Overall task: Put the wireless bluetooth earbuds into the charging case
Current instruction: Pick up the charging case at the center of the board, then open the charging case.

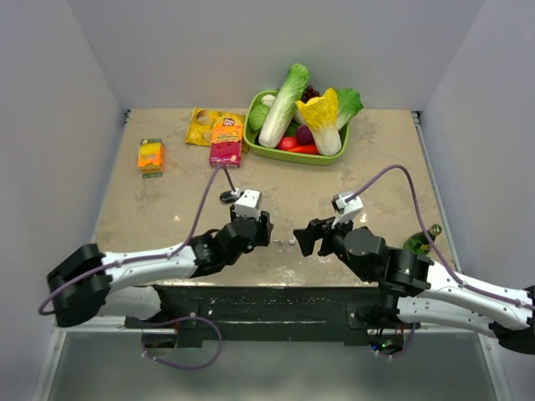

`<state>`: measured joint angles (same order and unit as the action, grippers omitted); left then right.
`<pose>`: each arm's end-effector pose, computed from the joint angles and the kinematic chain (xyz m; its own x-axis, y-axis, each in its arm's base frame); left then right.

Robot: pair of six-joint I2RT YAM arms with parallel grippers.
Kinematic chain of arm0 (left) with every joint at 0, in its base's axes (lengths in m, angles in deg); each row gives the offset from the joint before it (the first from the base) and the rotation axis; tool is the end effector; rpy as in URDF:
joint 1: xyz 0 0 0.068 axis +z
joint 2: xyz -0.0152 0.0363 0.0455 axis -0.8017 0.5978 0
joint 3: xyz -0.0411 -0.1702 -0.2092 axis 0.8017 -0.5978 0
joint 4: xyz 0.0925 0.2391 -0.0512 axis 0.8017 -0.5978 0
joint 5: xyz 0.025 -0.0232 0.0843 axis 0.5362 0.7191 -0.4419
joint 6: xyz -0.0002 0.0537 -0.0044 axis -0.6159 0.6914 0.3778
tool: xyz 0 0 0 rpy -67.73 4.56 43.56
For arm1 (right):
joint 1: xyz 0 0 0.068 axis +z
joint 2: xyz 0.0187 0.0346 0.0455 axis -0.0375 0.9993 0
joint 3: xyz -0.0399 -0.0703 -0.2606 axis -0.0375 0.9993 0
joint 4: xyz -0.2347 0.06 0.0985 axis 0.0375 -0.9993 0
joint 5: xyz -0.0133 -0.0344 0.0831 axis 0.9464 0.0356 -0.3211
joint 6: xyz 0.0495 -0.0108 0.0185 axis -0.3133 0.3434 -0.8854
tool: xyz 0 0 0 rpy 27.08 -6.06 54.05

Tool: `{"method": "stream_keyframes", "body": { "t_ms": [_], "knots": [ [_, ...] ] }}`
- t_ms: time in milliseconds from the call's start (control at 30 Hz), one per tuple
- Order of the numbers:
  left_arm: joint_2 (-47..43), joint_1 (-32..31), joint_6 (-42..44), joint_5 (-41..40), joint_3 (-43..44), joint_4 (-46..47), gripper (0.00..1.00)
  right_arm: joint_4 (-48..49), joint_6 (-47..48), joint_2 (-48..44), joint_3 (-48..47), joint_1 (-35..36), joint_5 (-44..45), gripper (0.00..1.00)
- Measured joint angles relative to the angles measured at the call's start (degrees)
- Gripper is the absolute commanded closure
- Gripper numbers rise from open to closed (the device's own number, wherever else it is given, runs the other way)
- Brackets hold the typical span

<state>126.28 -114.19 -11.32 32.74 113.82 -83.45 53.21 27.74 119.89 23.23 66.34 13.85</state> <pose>0.1454 -0.2223 0.2085 -0.5084 -0.0804 -0.8574 0.2766 0.9276 -0.2510 0.0768 0.1396 0.3078 -0.3786 0.1303 -0.9163 -0.4394 0.8461 0.3019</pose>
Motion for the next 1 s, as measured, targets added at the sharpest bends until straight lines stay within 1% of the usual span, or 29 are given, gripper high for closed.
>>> {"method": "stream_keyframes", "body": {
  "t_ms": [100,133,233,333,400,467,600,700,1000],
  "knots": [
    [-9.4,0.0,9.2,4.3,-7.2,11.5,1.00,1.0,1.1,0.9,-0.9,0.0,-2.1,0.15],
    [-13.0,0.0,13.1,7.0,-10.8,15.7,1.00,1.0,1.6,1.7,-1.6,0.0,-3.2,0.15],
    [-20.2,-0.1,21.8,14.3,-20.0,26.1,1.00,0.5,2.2,4.6,-4.5,0.0,-6.0,0.13],
    [-24.6,-0.3,29.4,20.4,-29.6,38.0,1.00,0.5,2.4,7.1,-6.9,0.0,-9.0,0.10],
    [-24.5,-0.4,33.3,23.3,-32.9,43.5,1.00,0.5,2.4,7.8,-7.9,0.0,-11.1,0.07],
    [-23.3,-0.4,36.2,25.9,-33.5,47.5,1.00,0.3,2.4,8.6,-9.0,0.0,-13.2,0.06],
    [-20.6,-0.4,39.5,29.0,-33.5,55.7,1.00,-0.1,2.4,12.3,-10.8,0.0,-14.9,0.06],
    [-18.3,-0.4,41.3,30.8,-33.5,59.4,1.00,-0.9,2.2,15.0,-10.8,0.0,-16.3,0.06],
    [-15.0,-0.4,42.9,32.2,-33.5,60.1,1.00,0.3,1.7,14.9,-10.4,0.0,-17.7,0.06]
  ]
}}
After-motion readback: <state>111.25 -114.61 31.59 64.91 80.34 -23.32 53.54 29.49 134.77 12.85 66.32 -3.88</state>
